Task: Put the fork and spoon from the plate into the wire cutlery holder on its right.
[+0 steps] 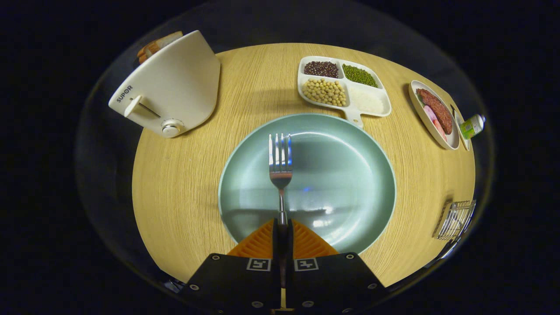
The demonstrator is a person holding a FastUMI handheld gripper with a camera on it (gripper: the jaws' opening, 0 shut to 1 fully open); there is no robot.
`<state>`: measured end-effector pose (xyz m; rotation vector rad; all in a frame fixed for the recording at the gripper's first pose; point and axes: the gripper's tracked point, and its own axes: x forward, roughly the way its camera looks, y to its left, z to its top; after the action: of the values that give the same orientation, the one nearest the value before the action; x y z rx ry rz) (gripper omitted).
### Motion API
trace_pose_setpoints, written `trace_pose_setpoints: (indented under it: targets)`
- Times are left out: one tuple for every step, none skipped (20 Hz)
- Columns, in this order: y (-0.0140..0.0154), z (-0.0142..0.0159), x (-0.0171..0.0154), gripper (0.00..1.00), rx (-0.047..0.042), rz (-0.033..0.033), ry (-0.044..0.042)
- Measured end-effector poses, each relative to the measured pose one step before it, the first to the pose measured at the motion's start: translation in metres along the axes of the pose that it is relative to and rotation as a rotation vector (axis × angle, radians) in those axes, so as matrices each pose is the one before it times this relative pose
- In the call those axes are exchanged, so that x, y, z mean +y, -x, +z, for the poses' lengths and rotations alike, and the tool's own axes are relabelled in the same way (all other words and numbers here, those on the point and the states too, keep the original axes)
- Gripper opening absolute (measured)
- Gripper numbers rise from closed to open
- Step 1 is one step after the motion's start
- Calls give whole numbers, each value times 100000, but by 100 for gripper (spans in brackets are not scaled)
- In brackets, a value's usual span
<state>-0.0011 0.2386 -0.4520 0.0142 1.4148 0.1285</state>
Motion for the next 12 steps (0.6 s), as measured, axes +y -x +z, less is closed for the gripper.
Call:
trace_pose_setpoints:
  targets:
    - [791, 233, -437, 5, -2434, 953, -458]
    - [990, 368, -395, 5, -2666, 1027, -436]
    - [1237, 296, -781, 5, -2726, 667, -382]
    - [1203, 415, -760, 5, -2946, 358, -708]
    - [1218, 280, -883, 5, -2490, 518, -592]
    - [1196, 229, -1003, 5, -2145, 553, -1083]
    - [2180, -2, -1245, 5, -1987, 153, -944]
    - [1169, 33, -1369, 5, -1193, -465, -408]
    - [1046, -112, -1470, 5, -1366, -634, -517]
    - [905, -98, -1442, 5, -1182, -618, -547]
    - [914, -167, -1524, 5, -1081, -629, -813]
    - [937, -134, -1512, 5, -1141, -708, -645]
